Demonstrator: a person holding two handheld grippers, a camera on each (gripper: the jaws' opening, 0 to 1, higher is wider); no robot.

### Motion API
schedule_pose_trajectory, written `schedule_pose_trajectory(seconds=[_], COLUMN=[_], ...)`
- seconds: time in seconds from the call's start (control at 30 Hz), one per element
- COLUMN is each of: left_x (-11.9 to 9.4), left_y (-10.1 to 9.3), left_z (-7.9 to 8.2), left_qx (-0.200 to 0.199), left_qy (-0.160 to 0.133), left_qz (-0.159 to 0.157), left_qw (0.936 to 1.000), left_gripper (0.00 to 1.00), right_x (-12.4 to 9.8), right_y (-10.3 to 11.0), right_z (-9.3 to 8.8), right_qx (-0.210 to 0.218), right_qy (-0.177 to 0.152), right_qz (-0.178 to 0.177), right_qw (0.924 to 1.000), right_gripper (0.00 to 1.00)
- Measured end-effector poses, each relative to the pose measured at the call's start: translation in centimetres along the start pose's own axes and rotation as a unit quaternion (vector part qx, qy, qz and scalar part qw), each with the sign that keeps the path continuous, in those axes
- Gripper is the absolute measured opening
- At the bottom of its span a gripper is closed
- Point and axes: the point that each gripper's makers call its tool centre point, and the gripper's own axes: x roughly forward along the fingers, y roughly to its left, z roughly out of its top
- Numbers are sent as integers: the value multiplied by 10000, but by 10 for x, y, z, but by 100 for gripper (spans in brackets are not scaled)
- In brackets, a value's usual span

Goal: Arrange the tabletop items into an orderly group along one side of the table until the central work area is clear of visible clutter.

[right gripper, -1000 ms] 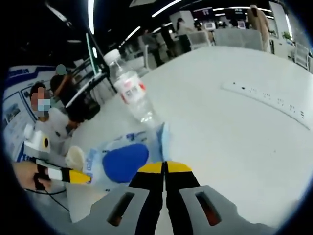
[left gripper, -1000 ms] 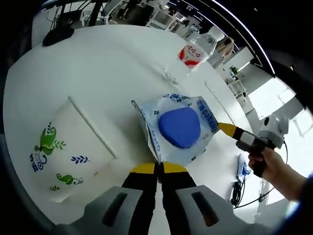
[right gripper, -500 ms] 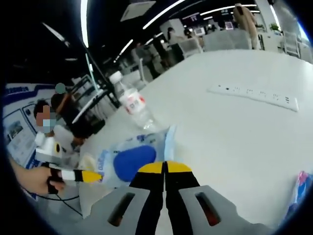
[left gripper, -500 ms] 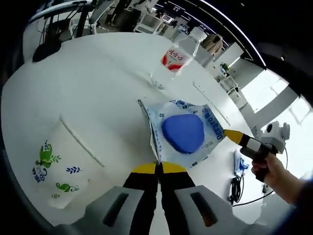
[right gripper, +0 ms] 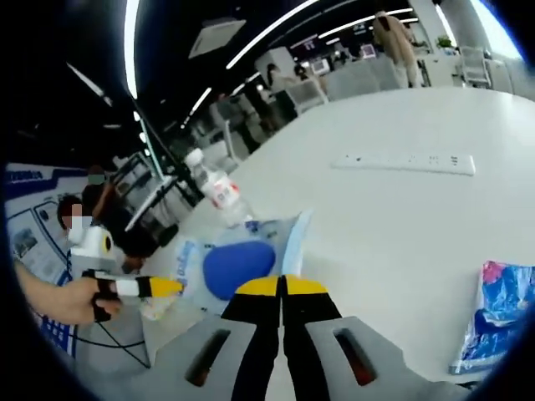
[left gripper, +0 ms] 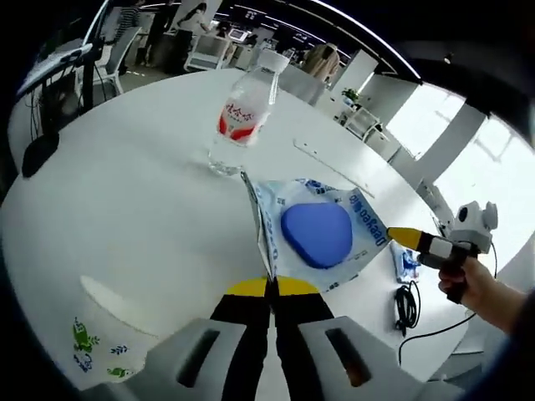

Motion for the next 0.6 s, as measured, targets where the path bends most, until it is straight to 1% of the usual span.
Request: schedule_pose_trajectory(seconds=[0.07, 0.2, 0.33, 0.6], left_x=[2, 9, 14, 31], left_y=[-5, -14, -25, -48], left_z=[4, 12, 19, 23], left_qx=[48, 358, 498, 848], left_qy=[11, 46, 62, 169], left_qz=[-69, -176, -287, -535], left_qw=[10000, 9992, 9983, 9948], left_gripper=[0, 0, 0, 0], right_x=[-6, -15, -23, -43], right_y=[-2, -11, -19, -43], right_z=[2, 5, 6, 6], right_qx=[51, 209, 255, 498], right_qy=[-78, -202, -268, -414], right_qz=[-35, -127, -226, -433], right_qw=[10000, 9995, 9991, 9970], right_gripper=[0, 0, 0, 0])
